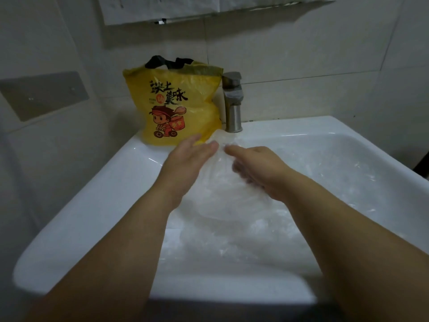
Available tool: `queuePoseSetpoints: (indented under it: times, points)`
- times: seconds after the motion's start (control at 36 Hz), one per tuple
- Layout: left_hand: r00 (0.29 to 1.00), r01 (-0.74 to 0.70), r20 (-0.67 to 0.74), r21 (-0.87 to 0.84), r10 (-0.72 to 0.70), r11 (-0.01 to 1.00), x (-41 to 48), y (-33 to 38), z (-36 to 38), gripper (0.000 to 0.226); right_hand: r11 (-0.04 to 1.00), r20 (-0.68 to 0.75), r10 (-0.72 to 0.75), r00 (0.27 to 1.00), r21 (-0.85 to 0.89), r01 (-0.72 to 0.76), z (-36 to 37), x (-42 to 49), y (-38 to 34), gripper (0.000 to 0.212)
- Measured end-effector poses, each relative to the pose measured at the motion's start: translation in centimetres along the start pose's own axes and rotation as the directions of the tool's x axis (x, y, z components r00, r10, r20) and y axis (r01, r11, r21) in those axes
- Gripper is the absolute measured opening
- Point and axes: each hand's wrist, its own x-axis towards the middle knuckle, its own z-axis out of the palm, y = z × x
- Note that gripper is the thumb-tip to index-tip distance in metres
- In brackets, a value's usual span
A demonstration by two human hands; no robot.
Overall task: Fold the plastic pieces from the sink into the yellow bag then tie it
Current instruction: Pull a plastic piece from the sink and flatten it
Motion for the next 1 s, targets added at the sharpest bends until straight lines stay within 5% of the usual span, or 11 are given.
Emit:
queuePoseSetpoints:
  times: [0.11, 0.28, 0.39, 0.44, 0.56, 0.69, 0.78, 0.83, 0.92, 1.0]
  points:
    - [0.998, 0.009, 0.063, 0.047, -0.012, 0.999, -0.2, -0.1, 0.1, 0.027, 0.998, 0.084, -0.026, 0.996, -0.062, 0.031, -0.1, -0.1, -0.1, 0.046]
    - [0.979, 0.167, -0.047, -0.390, -0.200, 0.906, 1.0, 0.6, -1.4, 0.033, 0.994, 0.241, 0.096, 0.966, -0.066, -0.083, -1.0, -0.1, -0.1, 0.043]
    - [0.967, 0.234, 0.070, -0.631, -0.246, 0.740, 0.8, 1.2, -2.4, 0.040, 0.970, 0.396, 0.054, 0.917, 0.198, -0.143, -1.5, -0.3, -0.3, 0.040]
    - [0.967, 0.245, 0.118, -0.673, -0.226, 0.698, 0.5, 1.3, -2.7, 0.053, 0.923, 0.364, 0.005, 0.931, 0.356, -0.144, -1.7, -0.2, -0.5, 0.041]
    - [0.934, 0.356, 0.214, -0.576, -0.285, 0.736, 0.1, 0.8, -2.8, 0.079, 0.843, 0.046, 0.047, 0.998, 0.534, -0.064, -2.3, 0.3, -0.6, 0.031]
    - [0.879, 0.447, 0.411, -0.539, -0.241, 0.713, -0.1, 0.4, -1.9, 0.093, 0.907, -0.218, 0.122, 0.968, 0.421, -0.019, -1.7, 1.0, -0.3, 0.038]
    - [0.832, 0.554, 0.339, -0.459, -0.439, 0.694, 0.4, 0.1, -1.8, 0.096, 0.851, -0.231, 0.136, 0.963, 0.526, 0.006, -1.5, 1.2, -0.2, 0.041]
    - [0.767, 0.642, 0.325, -0.406, -0.554, 0.651, 0.6, -0.2, -1.9, 0.111, 0.722, -0.186, 0.139, 0.973, 0.691, 0.029, -1.8, 1.1, -0.4, 0.038]
    - [0.792, 0.595, 0.454, -0.428, -0.408, 0.680, 0.3, -0.1, -1.3, 0.098, 0.553, -0.085, 0.137, 0.987, 0.833, -0.005, -2.1, 1.0, -0.7, 0.031]
    - [0.860, 0.477, 0.447, -0.536, -0.245, 0.696, 0.0, 0.2, -0.2, 0.062, 0.594, 0.017, 0.115, 0.993, 0.800, -0.083, -1.5, 0.8, -0.6, 0.029]
